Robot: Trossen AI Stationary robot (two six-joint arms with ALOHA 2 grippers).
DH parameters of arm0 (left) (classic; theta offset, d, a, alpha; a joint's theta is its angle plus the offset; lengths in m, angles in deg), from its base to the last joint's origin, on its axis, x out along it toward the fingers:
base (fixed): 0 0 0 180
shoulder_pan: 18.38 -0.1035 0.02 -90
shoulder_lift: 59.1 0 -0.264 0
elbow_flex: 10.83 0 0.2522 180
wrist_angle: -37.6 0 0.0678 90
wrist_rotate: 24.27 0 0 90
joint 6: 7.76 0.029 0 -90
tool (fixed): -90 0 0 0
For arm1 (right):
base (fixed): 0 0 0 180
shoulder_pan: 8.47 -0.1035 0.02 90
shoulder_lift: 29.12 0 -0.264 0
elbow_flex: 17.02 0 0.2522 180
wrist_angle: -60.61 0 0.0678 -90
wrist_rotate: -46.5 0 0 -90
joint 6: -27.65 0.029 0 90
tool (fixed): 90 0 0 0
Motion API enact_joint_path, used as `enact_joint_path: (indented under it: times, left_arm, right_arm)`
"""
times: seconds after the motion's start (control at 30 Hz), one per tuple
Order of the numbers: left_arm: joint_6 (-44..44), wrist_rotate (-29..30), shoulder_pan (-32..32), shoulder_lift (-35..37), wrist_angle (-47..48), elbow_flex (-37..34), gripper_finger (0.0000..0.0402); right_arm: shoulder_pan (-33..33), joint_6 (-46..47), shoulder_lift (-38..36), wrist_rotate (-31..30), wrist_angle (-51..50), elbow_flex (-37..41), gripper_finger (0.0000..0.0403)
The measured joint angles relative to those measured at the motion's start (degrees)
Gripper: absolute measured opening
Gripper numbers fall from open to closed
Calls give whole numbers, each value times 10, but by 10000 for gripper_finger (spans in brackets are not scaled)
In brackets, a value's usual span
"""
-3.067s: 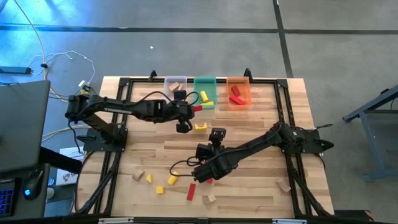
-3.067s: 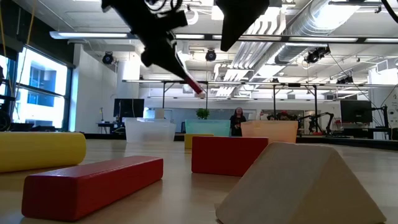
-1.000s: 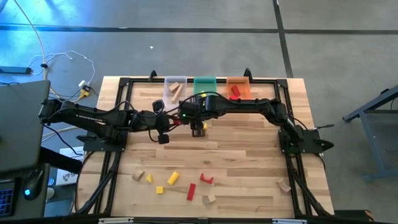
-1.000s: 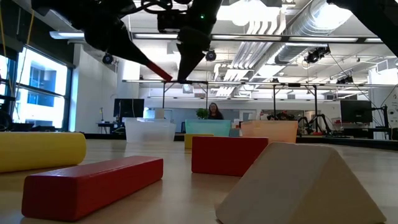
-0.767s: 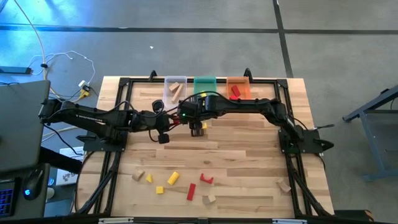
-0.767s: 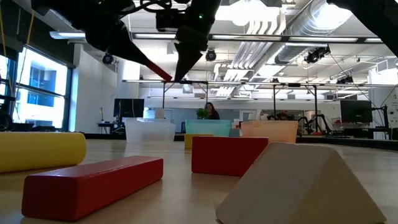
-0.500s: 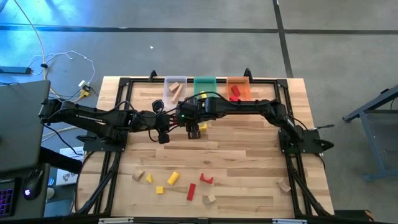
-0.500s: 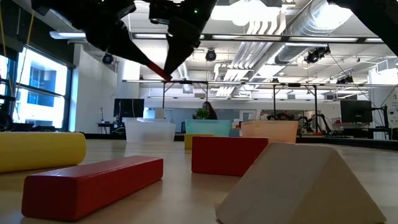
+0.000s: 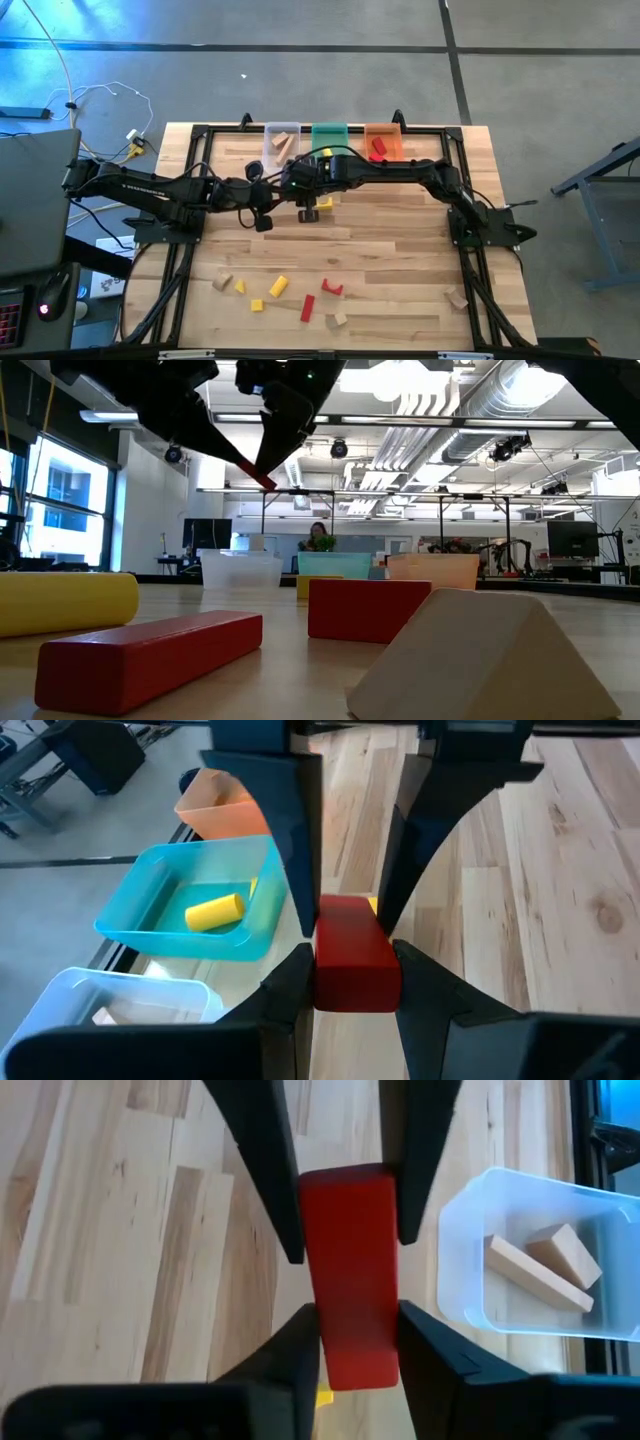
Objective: Sort & place blocks by color
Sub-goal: Put the red block into the orange transparent bin
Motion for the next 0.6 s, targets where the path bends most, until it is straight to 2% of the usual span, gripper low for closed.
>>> enact_joint_path:
  times: [0.1,0.27,0.6]
  left_arm:
    - [-1,-2,0,0,-3,0,79]
    - [-11,-20,-2,0,-5,0,87]
    - [-24,5,-2,0,-9,1,171]
  right_arm:
    - [-1,0,0,0,-3,0,74]
    - [-5,21,0,-8,-9,0,71]
    - [-19,101,0,-70,-18,0,70]
